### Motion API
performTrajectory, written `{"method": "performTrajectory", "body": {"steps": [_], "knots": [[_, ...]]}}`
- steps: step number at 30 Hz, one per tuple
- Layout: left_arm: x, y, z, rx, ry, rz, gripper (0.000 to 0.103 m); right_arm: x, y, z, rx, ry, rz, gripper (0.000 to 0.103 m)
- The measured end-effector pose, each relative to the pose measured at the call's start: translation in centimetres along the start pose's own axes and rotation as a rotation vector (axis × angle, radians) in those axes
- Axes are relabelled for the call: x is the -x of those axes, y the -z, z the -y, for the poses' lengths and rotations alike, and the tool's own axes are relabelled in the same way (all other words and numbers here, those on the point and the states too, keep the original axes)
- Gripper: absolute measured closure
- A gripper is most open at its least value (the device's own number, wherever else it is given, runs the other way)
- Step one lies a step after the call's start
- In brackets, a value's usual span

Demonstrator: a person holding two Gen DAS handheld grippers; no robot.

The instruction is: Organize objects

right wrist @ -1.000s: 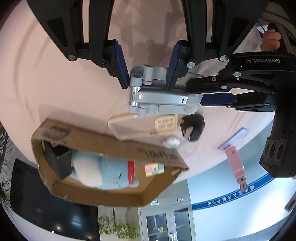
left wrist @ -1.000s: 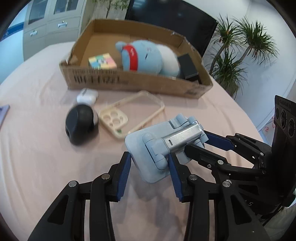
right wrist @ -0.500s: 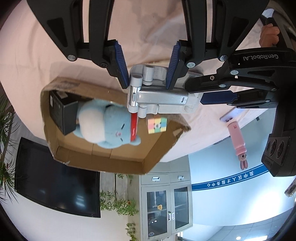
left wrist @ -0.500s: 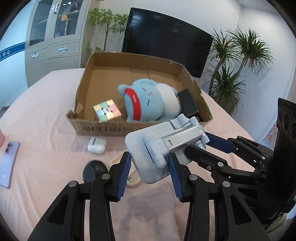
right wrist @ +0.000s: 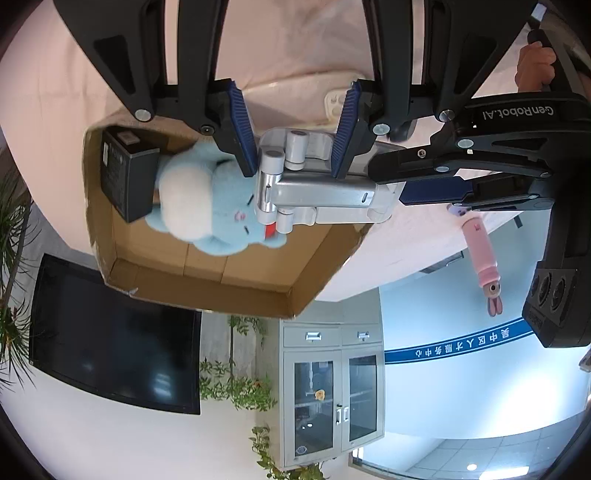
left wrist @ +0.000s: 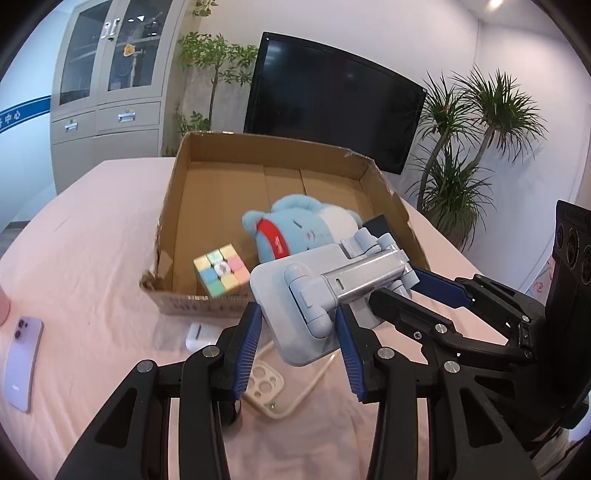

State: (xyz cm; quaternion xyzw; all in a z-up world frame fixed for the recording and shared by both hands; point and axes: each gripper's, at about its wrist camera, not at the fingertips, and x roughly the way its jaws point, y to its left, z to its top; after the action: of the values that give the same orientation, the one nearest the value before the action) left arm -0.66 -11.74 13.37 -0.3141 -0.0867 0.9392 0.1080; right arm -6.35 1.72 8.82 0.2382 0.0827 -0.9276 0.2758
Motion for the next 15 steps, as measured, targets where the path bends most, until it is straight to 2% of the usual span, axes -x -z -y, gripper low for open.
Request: {"method": "performTrajectory", "body": {"steps": [15], "knots": [[-1.2, -4.5, -2.8, 0.02, -0.007, 0.052, 0.064, -3.0, -4.3, 0.0, 0.024, 0.003, 0.06, 0.064]]}}
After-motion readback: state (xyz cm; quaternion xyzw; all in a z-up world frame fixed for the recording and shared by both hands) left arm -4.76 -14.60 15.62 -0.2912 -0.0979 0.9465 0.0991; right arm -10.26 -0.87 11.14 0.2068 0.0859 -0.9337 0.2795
